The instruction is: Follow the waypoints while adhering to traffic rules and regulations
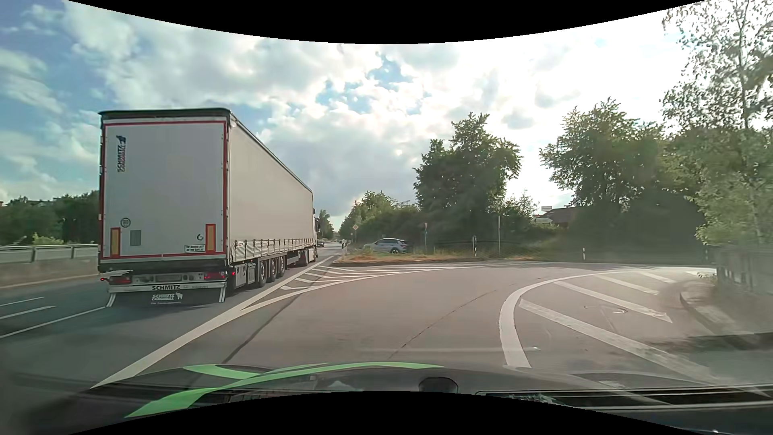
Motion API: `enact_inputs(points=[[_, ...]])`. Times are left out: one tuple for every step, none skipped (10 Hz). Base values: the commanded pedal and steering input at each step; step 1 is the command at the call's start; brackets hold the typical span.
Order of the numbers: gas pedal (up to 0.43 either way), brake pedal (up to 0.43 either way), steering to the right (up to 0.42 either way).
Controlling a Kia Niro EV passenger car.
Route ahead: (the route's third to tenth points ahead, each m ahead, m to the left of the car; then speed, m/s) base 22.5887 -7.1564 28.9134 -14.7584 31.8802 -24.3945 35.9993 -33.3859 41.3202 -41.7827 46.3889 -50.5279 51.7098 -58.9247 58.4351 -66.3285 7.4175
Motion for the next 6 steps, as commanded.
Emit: enact_inputs(points=[[0.150,0.000,0.087],[0.150,0.000,0.096],[0.150,0.000,0.104],[0.150,0.000,0.113],[0.150,0.000,0.126],[0.150,0.000,0.135]])
